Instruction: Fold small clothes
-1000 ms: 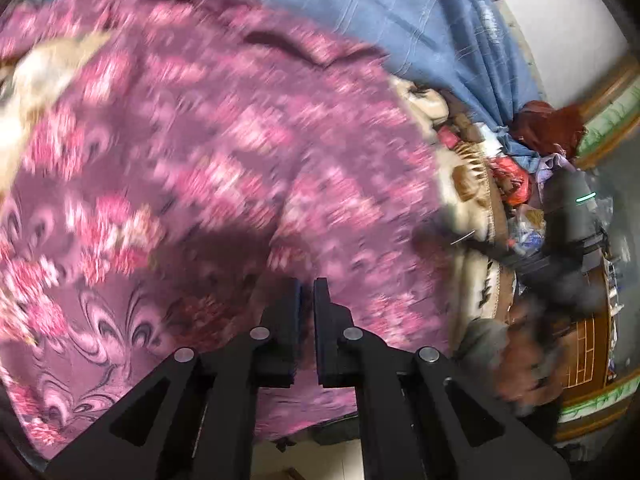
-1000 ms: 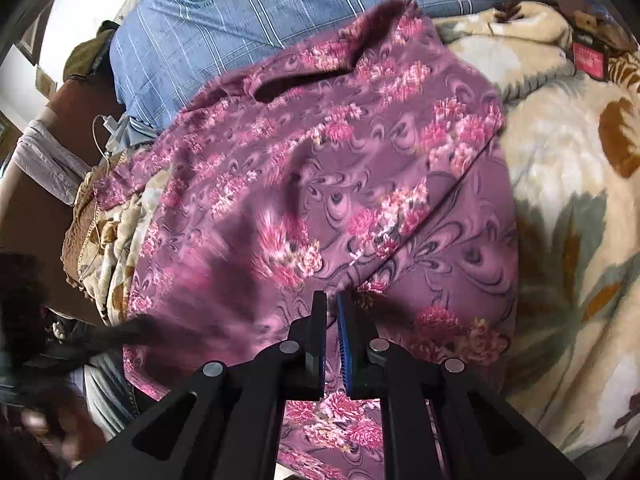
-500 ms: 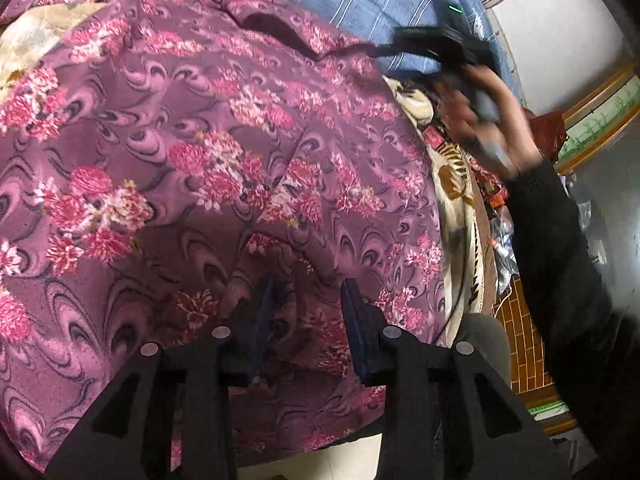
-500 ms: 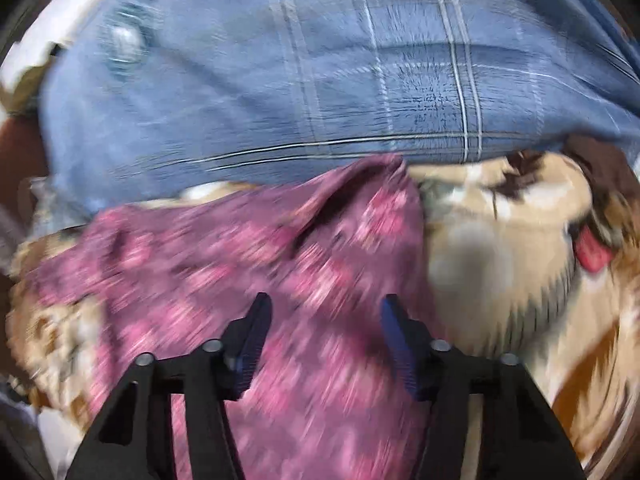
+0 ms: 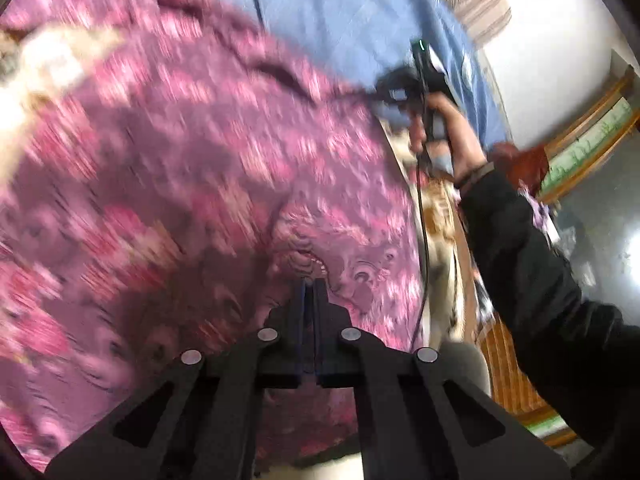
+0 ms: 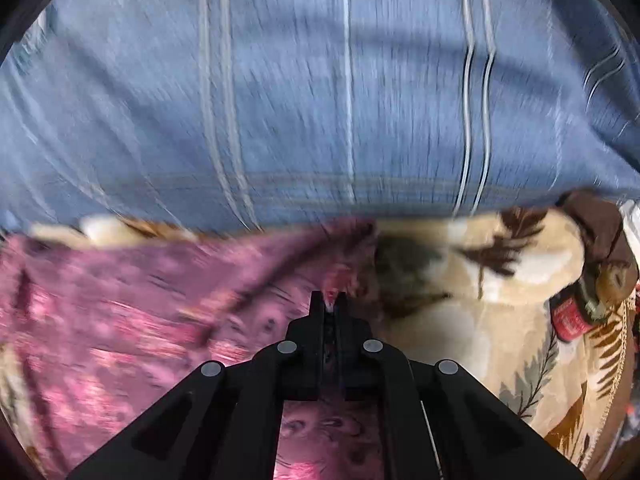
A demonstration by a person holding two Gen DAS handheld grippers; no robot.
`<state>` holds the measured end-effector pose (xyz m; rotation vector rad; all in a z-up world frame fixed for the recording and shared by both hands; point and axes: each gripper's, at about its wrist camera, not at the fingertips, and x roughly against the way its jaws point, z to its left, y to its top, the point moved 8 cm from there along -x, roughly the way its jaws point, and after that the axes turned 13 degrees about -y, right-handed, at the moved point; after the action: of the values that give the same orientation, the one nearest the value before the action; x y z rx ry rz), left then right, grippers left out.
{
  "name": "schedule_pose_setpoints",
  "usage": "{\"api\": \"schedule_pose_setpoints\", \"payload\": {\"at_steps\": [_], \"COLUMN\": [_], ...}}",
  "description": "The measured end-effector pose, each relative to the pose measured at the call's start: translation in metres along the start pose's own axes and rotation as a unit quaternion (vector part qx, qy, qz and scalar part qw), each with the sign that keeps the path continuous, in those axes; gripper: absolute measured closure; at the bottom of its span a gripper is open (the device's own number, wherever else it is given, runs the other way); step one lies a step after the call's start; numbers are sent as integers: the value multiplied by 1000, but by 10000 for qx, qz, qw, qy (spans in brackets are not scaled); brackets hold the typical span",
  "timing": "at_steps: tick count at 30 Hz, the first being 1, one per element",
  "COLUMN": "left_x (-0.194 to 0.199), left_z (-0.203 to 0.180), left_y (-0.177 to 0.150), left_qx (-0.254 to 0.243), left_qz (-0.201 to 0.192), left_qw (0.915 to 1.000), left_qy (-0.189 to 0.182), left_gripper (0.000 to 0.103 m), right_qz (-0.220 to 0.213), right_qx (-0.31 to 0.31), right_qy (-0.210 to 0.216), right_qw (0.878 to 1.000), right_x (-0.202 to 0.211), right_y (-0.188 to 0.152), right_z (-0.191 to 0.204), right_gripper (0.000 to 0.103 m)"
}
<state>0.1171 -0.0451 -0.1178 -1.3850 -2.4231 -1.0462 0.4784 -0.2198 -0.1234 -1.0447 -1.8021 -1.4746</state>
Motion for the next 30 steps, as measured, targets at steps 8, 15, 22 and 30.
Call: {"api": "schedule_pose_setpoints", "payload": {"at_steps": [8,15,22,30], "left_x": [-19,11,60,140], "left_z": [42,51,48,52], "left_y": [-18,-4,7,22], "left_qx": [477,598,601,724], "left_qz": [582,-15,-378,-995], "left_qw": [9953,9963,9938,9836], "left_qy": [615,611,856,1316], "left_gripper": [101,75,68,51], "right_qz": [426,-213,-998,-451], "right_qx": [-13,-381,-495,-497], "right_qy": [160,821,1865,2783], "right_qw": [9990,9957,9761,9581], "right_x": [-38,60,196,217], "right_y": [-1,-26,-167,-282], "right_z": [16,2,-6,46], "right_gripper": [94,45,25,27]}}
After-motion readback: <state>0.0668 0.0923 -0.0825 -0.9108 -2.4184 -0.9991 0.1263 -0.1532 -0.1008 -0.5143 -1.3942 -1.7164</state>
